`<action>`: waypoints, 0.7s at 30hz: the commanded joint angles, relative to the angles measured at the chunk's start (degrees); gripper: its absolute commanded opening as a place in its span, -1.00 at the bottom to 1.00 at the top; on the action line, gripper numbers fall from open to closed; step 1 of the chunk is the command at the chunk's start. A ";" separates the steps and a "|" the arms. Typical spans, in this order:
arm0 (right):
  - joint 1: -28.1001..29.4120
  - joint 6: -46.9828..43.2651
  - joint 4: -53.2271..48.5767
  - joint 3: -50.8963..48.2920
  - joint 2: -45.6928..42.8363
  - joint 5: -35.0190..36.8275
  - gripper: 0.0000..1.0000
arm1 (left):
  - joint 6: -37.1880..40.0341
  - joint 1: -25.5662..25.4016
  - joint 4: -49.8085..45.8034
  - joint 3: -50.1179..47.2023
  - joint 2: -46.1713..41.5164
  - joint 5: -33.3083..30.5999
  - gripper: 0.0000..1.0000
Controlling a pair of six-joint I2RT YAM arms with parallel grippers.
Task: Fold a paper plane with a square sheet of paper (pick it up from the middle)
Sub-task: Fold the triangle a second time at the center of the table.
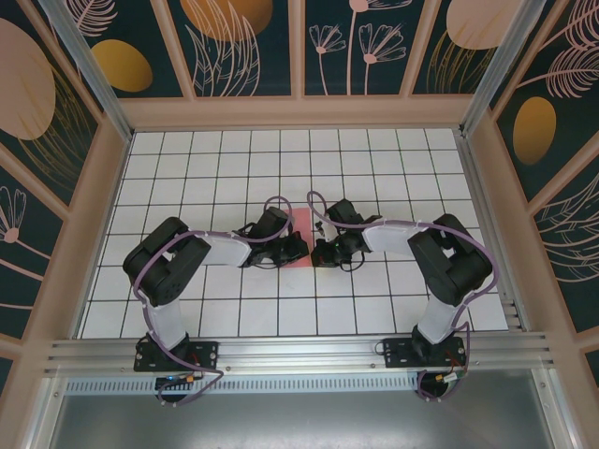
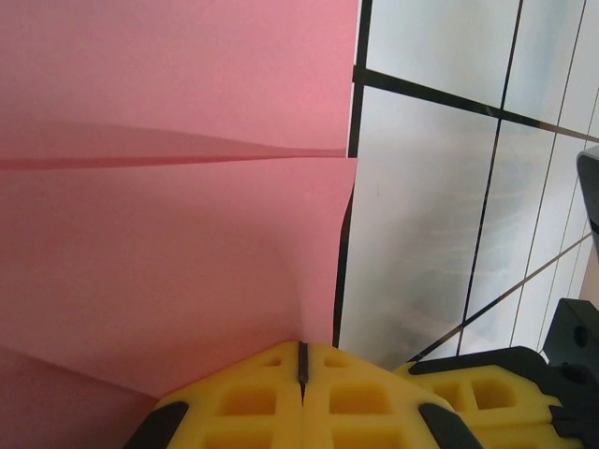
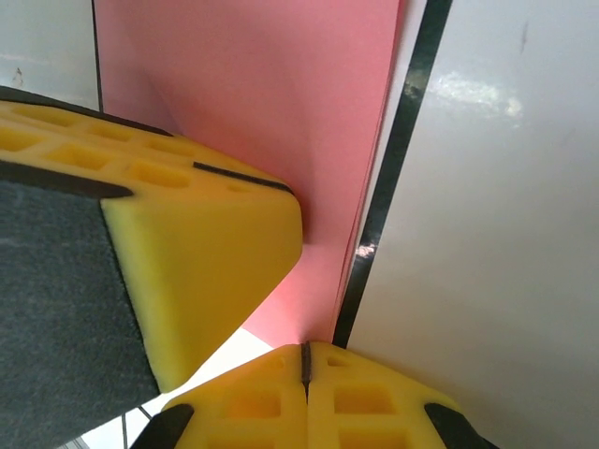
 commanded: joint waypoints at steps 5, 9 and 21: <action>-0.89 1.34 0.49 -0.55 -3.74 -1.05 -0.94 | 0.28 -0.09 -4.27 1.06 1.27 -2.58 -0.88; -1.47 1.64 0.96 -0.11 -2.68 -0.85 -0.94 | 0.36 -0.12 -4.42 1.16 1.30 -2.51 -0.88; -1.55 1.82 2.40 -0.81 -0.09 -2.05 -0.94 | -0.43 -0.08 -3.03 0.90 1.33 -1.72 -0.88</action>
